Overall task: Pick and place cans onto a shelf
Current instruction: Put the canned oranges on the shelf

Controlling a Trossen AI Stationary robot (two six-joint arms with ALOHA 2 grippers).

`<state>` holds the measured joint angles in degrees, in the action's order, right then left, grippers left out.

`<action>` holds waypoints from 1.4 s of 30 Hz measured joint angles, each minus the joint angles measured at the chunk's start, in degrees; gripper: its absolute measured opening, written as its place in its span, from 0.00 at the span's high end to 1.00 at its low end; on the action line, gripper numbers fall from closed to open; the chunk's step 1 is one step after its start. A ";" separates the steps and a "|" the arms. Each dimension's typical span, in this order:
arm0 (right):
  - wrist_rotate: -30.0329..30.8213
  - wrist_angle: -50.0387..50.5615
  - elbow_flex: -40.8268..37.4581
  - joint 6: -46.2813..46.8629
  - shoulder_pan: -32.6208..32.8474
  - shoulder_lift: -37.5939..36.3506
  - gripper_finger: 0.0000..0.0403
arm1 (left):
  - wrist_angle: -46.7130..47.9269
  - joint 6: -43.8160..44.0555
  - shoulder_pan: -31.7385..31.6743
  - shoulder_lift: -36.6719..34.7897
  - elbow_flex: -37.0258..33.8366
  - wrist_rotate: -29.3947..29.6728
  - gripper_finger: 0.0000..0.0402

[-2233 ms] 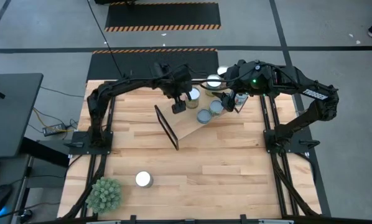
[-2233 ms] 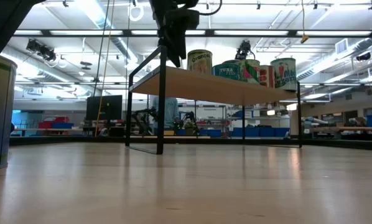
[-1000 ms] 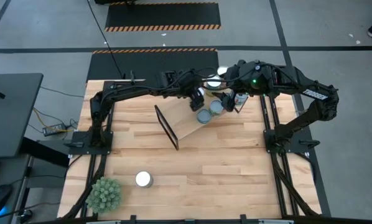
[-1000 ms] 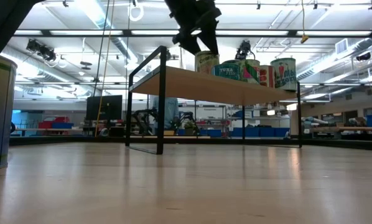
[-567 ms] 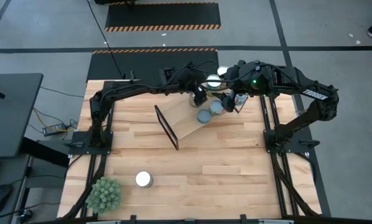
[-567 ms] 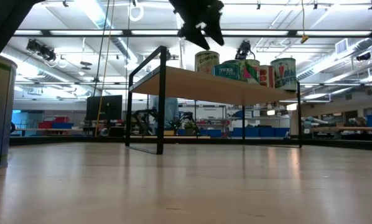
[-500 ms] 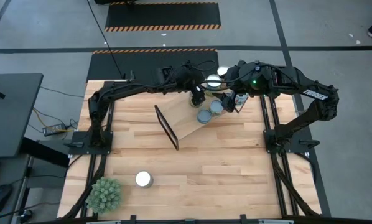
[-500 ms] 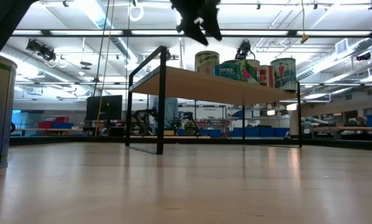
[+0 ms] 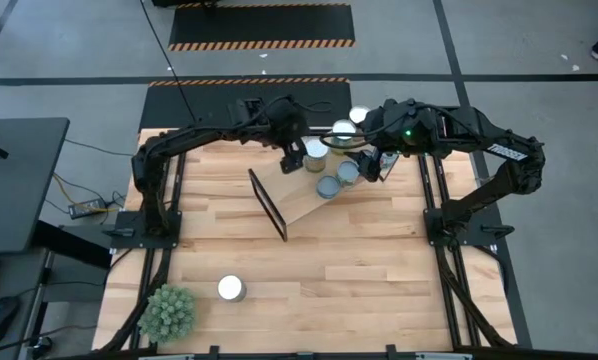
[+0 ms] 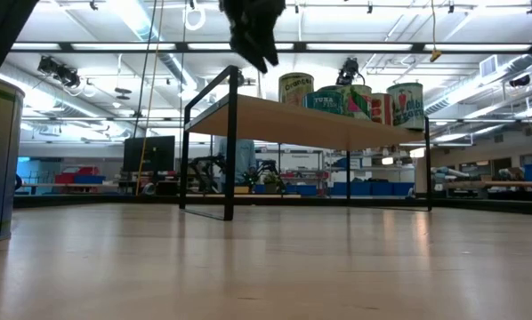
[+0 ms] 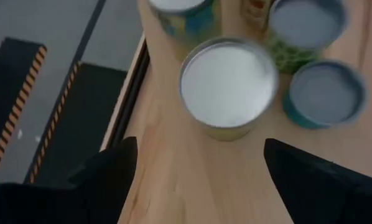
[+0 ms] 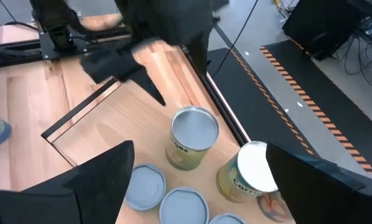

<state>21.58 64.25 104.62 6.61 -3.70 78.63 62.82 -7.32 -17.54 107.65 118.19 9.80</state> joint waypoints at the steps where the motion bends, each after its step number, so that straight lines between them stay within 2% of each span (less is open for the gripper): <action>1: 0.00 -0.21 0.00 -0.20 0.00 0.00 0.08 | -0.27 0.75 -0.27 0.10 -0.65 -0.02 0.12; 8: 0.77 -0.48 0.00 -0.26 0.00 -0.02 0.08 | -1.04 4.70 -1.00 0.19 -8.12 -0.92 0.12; 16: 0.91 -1.76 0.00 -0.65 0.00 -0.04 0.08 | -8.24 11.47 -0.44 0.19 -15.33 0.54 0.22; 23: 0.90 -2.17 0.00 -0.69 0.00 -0.04 0.08 | -11.50 17.01 -0.22 0.21 -15.60 3.74 0.27; 33: 0.90 -2.87 0.00 -0.57 0.00 -0.07 0.08 | -13.89 22.58 0.57 0.81 -15.58 3.63 0.28; 42: 0.88 -2.87 0.00 -0.33 0.00 -0.07 0.08 | -15.31 21.32 1.34 1.06 -15.58 -0.87 0.28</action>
<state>22.46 61.39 104.62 6.28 -3.70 78.56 47.50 14.00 -16.20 108.71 102.61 8.93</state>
